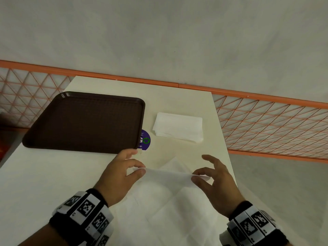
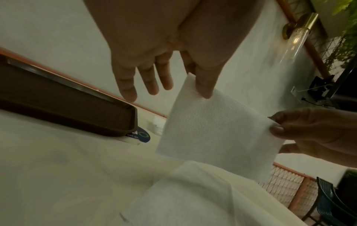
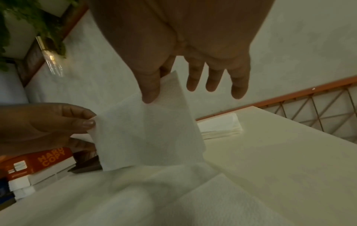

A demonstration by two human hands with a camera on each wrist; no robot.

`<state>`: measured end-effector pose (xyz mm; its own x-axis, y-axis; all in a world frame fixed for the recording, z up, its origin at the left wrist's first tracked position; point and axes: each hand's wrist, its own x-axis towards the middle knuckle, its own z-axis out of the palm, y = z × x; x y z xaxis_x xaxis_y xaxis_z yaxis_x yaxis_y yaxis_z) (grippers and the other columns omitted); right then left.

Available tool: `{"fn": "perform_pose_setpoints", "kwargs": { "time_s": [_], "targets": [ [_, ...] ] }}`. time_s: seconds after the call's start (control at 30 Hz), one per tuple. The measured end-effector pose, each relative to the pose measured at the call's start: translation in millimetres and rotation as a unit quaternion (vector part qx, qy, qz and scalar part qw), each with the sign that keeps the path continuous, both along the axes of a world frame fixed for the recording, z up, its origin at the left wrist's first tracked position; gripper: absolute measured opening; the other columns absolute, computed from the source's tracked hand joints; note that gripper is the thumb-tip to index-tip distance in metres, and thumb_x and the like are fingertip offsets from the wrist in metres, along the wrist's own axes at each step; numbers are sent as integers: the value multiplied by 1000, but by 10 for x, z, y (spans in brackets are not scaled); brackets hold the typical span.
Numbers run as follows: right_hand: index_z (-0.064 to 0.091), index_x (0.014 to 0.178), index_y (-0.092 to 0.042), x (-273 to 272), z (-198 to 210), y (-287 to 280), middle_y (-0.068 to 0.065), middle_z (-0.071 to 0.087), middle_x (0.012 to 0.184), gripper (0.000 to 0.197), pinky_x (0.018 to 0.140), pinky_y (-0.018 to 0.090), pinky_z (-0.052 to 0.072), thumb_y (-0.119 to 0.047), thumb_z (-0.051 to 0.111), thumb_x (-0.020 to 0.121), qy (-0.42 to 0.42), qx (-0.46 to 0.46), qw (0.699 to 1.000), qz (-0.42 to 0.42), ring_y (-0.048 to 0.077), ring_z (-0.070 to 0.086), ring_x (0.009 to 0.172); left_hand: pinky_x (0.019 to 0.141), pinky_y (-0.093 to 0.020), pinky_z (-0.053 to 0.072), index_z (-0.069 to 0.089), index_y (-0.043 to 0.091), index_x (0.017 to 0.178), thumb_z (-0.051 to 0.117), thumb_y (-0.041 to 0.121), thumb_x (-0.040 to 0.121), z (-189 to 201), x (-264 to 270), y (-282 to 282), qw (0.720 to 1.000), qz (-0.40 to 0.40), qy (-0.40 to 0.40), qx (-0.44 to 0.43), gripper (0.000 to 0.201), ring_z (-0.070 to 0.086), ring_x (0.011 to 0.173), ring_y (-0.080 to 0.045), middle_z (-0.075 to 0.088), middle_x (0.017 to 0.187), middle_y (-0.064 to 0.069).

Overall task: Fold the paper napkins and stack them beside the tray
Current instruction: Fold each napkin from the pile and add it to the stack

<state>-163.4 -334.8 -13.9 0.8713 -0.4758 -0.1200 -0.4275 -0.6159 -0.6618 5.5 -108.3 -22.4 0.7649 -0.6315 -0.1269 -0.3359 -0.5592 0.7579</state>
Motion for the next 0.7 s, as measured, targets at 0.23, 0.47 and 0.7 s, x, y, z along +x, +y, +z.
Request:
{"fn": "perform_pose_setpoints", "kwargs": {
  "time_s": [0.23, 0.47, 0.7],
  "targets": [
    [68, 78, -27, -17, -22, -49, -11, 69, 73, 14, 58, 11, 44, -20, 66, 90, -17, 138, 990, -34, 1, 58, 63, 75, -24, 53, 68, 27, 91, 61, 28, 91, -69, -6, -34, 996, -3, 76, -39, 7, 66, 81, -8, 71, 83, 10],
    [67, 83, -22, 313, -601, -149, -1, 68, 83, 12, 66, 23, 51, -29, 60, 89, 147, 21, 989, -23, 18, 63, 79, 82, -31, 51, 66, 19, 101, 54, 31, 95, -683, 21, -342, 990, -26, 1, 140, 18, 63, 89, -16, 69, 95, 3],
    [67, 118, -18, 352, -874, 20, 0, 64, 127, 42, 91, 42, 53, -34, 45, 87, 81, -284, 944, 145, 24, 63, 115, 79, -38, 56, 67, 14, 113, 56, 29, 87, -891, -152, -462, 949, -130, -237, 160, 32, 66, 103, -24, 66, 117, -2]
  ]
}}
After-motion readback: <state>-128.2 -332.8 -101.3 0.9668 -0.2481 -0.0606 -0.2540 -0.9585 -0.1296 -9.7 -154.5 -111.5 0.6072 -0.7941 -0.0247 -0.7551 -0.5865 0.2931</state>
